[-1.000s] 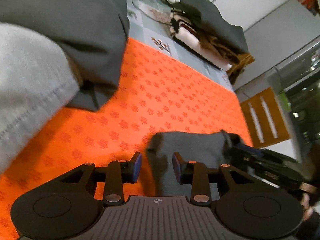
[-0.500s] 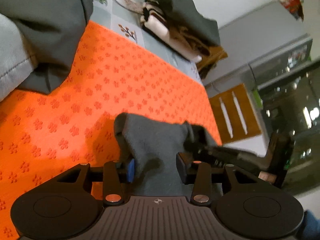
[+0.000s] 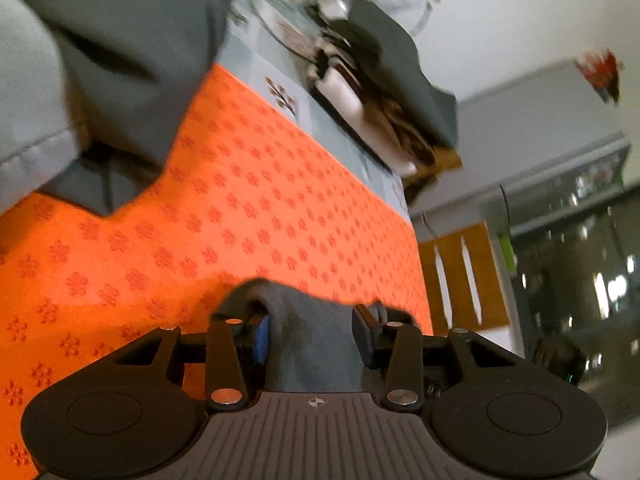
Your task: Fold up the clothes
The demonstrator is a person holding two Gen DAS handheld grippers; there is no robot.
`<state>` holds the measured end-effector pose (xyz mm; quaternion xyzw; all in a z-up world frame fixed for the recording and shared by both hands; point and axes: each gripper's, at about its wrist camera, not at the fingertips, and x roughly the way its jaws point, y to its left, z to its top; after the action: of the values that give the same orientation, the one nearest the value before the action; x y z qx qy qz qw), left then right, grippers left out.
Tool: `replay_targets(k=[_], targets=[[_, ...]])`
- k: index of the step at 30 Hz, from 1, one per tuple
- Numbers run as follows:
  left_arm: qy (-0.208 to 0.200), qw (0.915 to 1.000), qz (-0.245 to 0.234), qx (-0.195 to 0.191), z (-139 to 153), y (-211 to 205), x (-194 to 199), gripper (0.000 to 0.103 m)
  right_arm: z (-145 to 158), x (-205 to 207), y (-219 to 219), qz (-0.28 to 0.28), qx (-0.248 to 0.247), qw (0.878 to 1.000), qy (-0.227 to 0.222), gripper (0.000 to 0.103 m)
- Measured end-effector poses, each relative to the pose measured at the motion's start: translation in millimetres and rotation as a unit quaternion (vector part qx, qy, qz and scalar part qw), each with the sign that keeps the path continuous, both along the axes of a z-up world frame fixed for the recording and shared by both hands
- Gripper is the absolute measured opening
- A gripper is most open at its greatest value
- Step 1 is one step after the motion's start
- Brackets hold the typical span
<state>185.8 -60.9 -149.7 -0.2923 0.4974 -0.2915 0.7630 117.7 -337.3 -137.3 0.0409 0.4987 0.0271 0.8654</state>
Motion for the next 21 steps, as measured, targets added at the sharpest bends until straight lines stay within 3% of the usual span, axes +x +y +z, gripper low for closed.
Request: replay_targets(k=[1,2,4,11,15,21], targets=[[-0.006,1.0,0.003,0.007,0,0,0,0.041,0,0,0,0.0,0.001,1.0,-0.001,0.004],[-0.011,0.9997,0.016,0.012,0,3,1,0.026,1,-1,0,-0.002,0.002,1.0,-0.004,0.004],[-0.017,0.9988,0.04,0.024,2,12,4,0.013,5,-4,-2,-0.008,-0.001,1.0,-0.021,0.003],[-0.038,0.9958,0.062,0.056,9,33,11,0.013,15,-5,-2,-0.007,-0.031,0.999,-0.042,0.004],[-0.059,0.9947,0.037,0.076,20,38,2,0.014,41,-22,8,0.017,-0.037,0.996,-0.075,0.018],[-0.082,0.992,-0.035,0.089,33,35,-30,0.017,52,-52,26,0.078,0.006,0.994,-0.081,0.019]])
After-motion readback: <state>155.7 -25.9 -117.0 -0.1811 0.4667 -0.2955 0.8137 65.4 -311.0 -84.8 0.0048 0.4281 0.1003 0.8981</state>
